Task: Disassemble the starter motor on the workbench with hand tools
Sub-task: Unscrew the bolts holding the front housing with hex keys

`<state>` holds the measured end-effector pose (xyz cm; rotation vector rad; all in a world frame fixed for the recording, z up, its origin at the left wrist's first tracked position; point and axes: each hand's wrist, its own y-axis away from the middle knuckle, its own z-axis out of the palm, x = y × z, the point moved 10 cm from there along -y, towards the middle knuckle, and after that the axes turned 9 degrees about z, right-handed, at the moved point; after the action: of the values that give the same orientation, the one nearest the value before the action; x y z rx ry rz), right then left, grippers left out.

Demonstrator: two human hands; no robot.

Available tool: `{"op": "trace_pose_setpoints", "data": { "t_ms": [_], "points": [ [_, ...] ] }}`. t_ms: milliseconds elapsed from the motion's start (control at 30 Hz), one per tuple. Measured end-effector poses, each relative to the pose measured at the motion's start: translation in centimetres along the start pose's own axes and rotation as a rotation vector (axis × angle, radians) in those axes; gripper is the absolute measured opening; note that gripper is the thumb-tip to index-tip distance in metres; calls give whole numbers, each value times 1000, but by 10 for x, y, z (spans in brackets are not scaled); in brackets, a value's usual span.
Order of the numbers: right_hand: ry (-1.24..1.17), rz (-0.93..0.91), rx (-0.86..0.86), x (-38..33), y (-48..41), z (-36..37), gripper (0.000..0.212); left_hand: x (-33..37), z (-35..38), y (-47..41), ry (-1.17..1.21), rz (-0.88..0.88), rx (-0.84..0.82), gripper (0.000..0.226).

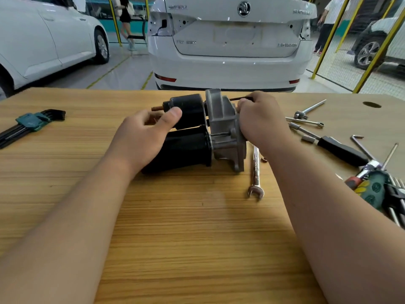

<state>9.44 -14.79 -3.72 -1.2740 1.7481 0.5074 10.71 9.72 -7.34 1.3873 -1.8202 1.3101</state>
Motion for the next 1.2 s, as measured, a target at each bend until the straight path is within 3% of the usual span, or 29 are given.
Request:
{"op": "trace_pose_setpoints", "data": {
  "t_ms": [133,333,433,633,833,933,1033,1200],
  "points": [
    [9,-37,0,-8,-4,6,22,6,-6,2,30,61,37,51],
    [-296,231,-78,23,-12,9,19,16,-11,9,26,153,81,30],
    [-359,243,-133,25,-13,8,24,26,-11,14,-5,239,106,20],
    [-12,0,-43,-2,-4,3,23,33,-8,21,1,262,166,33],
    [-30,-10,-4,1,-1,-1,21,32,-3,16,-69,225,99,68],
    [-62,-19,-3,0,1,0,21,50,1,14,-155,323,49,83],
    [-110,-10,-16,0,3,0,22,78,12,10,-311,442,-6,77],
    [-139,-20,-45,-3,8,3,24,94,22,-1,-399,452,-67,63]
  ]
}}
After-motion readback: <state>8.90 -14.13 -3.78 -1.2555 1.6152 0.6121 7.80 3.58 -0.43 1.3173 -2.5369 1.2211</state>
